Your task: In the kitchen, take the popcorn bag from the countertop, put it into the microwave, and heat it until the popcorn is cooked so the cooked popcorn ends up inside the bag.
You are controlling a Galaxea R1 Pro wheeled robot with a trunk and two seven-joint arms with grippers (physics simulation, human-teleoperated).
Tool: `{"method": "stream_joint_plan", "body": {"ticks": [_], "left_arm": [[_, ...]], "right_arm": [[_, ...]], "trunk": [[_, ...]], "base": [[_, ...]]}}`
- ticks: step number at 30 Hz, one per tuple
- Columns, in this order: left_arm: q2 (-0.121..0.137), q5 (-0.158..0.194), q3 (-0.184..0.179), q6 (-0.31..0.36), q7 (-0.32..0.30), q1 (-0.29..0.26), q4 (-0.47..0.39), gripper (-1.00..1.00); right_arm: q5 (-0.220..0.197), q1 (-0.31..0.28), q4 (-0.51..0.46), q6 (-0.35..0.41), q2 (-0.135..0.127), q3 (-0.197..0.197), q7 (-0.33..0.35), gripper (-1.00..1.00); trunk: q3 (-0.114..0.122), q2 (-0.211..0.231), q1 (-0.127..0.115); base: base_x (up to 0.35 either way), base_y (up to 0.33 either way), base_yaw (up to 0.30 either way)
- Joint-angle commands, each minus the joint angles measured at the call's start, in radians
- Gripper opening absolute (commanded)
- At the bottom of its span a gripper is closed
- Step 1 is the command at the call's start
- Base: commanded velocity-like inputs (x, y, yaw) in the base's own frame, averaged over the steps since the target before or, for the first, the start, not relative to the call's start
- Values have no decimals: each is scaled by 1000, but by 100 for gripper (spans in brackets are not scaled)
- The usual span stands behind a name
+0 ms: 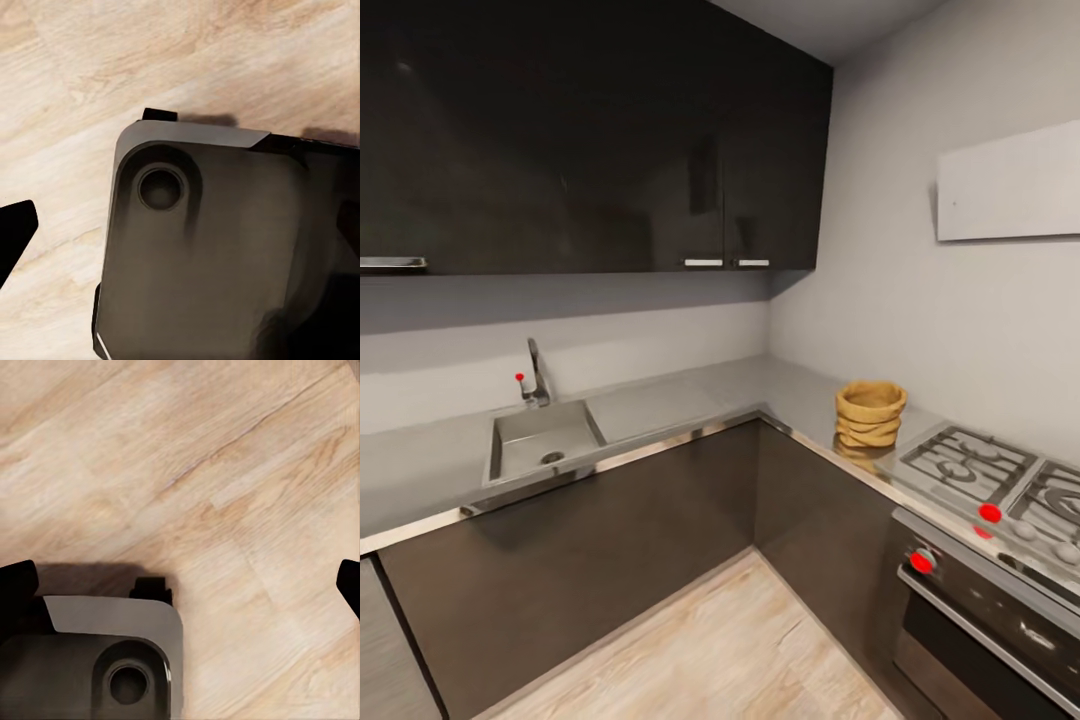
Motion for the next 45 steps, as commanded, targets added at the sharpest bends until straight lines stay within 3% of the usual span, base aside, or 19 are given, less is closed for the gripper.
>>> {"method": "stream_joint_plan", "body": {"ticks": [1,45], "left_arm": [[0,6,2,-2,0,0,0,100],[0,7,2,-2,0,0,0,100]], "right_arm": [[7,-1,3,-5,-1,-8,1,100],[6,-1,3,-5,-2,-8,0,100]], "trunk": [[-1,-1,1],[-1,-1,1]], "base": [[306,142,0],[306,128,0]]}}
